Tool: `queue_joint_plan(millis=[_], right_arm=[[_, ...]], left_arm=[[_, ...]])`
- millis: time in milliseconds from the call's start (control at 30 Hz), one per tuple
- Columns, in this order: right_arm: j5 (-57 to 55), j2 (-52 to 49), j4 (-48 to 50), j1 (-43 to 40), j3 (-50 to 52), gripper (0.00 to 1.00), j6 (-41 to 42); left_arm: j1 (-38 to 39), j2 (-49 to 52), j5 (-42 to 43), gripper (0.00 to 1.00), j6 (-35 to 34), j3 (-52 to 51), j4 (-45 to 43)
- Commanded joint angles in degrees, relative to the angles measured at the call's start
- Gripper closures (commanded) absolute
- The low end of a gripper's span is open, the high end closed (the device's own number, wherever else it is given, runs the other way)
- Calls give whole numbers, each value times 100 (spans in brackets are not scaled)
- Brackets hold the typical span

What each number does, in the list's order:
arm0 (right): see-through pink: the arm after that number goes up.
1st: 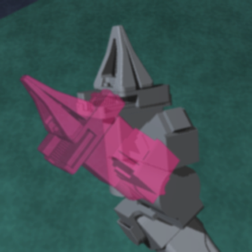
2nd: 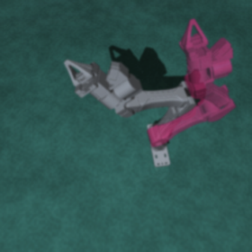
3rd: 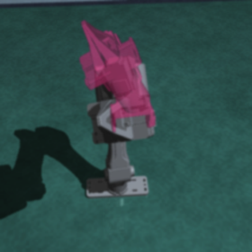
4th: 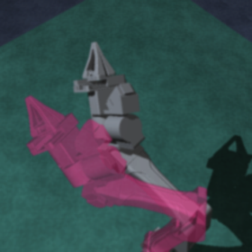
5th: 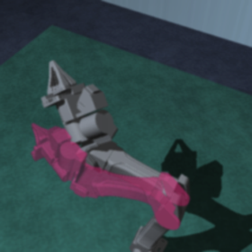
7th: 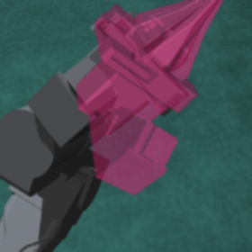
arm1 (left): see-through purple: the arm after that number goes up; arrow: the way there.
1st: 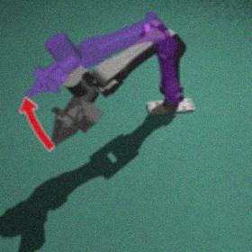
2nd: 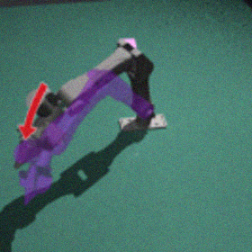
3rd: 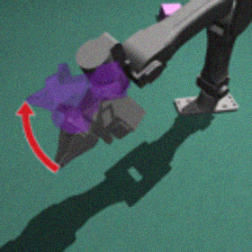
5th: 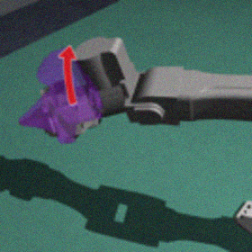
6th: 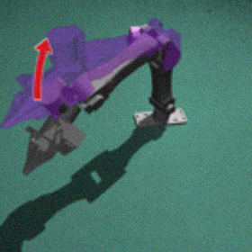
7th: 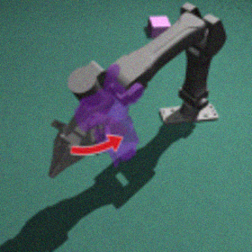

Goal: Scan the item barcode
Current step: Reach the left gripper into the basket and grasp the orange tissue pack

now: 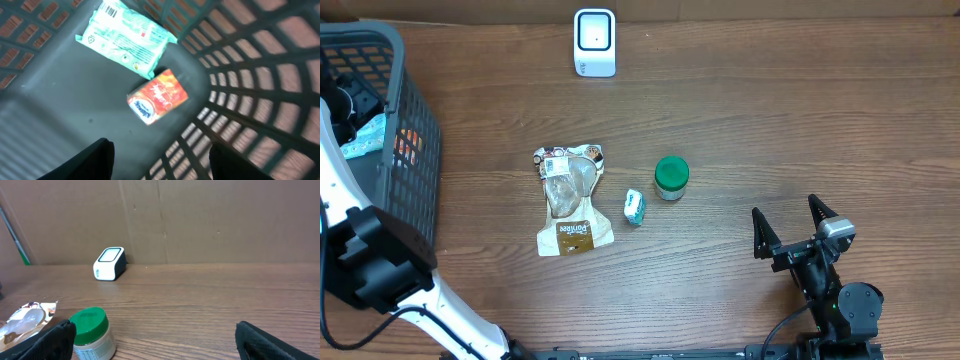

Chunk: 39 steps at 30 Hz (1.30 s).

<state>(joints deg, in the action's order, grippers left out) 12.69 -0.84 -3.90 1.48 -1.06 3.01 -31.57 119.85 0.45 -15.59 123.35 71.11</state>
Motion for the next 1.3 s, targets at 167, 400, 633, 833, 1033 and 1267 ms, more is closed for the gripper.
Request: queue_joint_plan(millis=[167, 400, 633, 833, 1033, 1267], right_arm=[[4, 68, 33, -31, 59, 0, 17], [4, 68, 33, -31, 59, 0, 17], [4, 68, 33, -31, 59, 0, 17], [4, 68, 33, -31, 59, 0, 17], [4, 68, 33, -31, 59, 0, 17], [4, 68, 33, -31, 59, 0, 17]], left_arm=[[-46, 767, 22, 37, 564, 11, -94], [-57, 1296, 22, 39, 715, 11, -188], [-66, 1451, 28, 40, 892, -15, -420], [-48, 1451, 63, 44, 946, -387, -726], [-50, 1451, 44, 46, 966, -933, -1019], [-50, 1451, -46, 46, 986, -1375, -1458]])
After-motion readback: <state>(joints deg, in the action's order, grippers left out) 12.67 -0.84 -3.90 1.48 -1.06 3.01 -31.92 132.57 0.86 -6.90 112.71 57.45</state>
